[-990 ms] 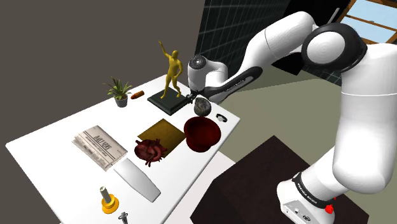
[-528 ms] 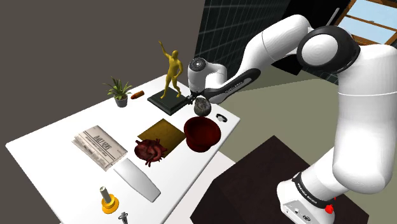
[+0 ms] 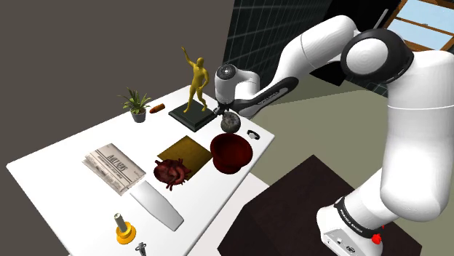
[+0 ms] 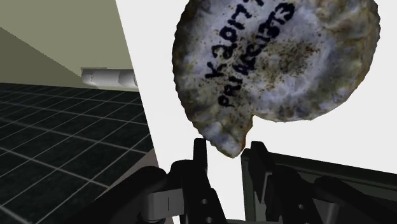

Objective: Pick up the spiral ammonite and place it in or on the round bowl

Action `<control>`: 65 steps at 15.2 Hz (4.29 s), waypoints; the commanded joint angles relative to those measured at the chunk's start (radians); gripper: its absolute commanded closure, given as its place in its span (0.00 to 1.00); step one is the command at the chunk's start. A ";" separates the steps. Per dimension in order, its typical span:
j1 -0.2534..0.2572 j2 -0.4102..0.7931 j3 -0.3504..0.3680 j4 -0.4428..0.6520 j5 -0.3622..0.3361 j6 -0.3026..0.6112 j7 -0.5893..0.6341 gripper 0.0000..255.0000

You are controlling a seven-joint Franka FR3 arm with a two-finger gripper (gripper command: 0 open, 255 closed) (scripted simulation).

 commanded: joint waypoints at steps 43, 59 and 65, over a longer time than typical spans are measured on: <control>0.311 0.295 -0.022 0.346 0.108 -0.806 -0.040 1.00; 0.307 0.157 -0.010 0.286 0.123 -0.864 -0.094 1.00; 0.306 0.099 -0.006 0.272 0.130 -0.895 -0.123 1.00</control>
